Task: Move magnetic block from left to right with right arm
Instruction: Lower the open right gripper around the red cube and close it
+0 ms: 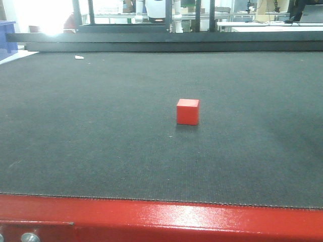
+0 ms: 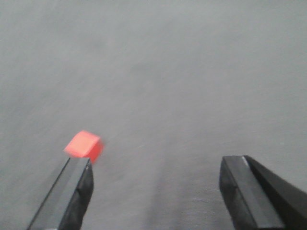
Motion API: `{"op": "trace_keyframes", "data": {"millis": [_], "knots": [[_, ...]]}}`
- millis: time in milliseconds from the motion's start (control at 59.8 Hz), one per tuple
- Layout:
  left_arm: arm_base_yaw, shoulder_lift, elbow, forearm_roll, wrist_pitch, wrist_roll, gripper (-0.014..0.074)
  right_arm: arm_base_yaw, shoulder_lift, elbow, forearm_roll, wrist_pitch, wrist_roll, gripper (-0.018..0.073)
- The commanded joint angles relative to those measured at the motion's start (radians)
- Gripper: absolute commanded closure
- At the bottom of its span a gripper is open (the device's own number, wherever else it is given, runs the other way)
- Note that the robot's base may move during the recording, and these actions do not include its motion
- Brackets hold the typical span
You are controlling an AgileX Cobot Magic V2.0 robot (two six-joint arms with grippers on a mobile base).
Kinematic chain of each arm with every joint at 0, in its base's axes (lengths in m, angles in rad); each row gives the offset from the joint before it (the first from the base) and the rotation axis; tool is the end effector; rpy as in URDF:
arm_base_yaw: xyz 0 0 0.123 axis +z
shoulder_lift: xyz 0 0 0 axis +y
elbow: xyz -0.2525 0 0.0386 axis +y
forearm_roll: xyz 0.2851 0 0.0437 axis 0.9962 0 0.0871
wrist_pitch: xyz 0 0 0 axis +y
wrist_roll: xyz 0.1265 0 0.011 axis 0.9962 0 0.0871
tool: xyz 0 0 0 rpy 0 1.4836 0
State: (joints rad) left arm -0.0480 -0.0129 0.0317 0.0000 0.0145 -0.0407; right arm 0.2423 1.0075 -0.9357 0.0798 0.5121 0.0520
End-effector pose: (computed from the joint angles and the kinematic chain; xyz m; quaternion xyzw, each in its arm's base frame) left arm 0.1595 -0.0077 0.2035 0.0025 0.6878 -0.0322 0.7252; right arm 0.2870 0.0761 0.3199 -0.0618 0.8565 0.1092 0.5006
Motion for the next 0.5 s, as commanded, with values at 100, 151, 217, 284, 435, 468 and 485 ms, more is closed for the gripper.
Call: {"op": "trace_keyframes", "data": {"millis": [100, 151, 217, 284, 435, 468, 485], "knots": [[-0.004, -0.014, 0.008, 0.000, -0.091, -0.007, 0.0713, 0.157, 0.211, -0.244, -0.058, 0.088, 0.207, -0.0075], [-0.004, -0.014, 0.008, 0.000, -0.091, -0.007, 0.0712, 0.191, 0.286, -0.304, -0.095, 0.157, 0.296, -0.0075], [-0.004, -0.014, 0.008, 0.000, -0.091, -0.007, 0.0712, 0.236, 0.378, -0.391, -0.166, 0.247, 0.416, -0.0075], [-0.004, -0.014, 0.008, 0.000, -0.091, -0.007, 0.0713, 0.279, 0.457, -0.470, -0.231, 0.328, 0.504, -0.0075], [-0.004, -0.014, 0.008, 0.000, -0.091, -0.007, 0.0712, 0.335, 0.636, -0.662, -0.290, 0.480, 0.627, -0.0075], [-0.004, -0.014, 0.008, 0.000, -0.091, -0.007, 0.0713, 0.337, 0.664, -0.690, -0.290, 0.492, 0.639, -0.0075], [-0.004, -0.014, 0.008, 0.000, -0.091, -0.007, 0.0713, 0.339, 0.677, -0.703, -0.290, 0.498, 0.644, -0.0075]]}}
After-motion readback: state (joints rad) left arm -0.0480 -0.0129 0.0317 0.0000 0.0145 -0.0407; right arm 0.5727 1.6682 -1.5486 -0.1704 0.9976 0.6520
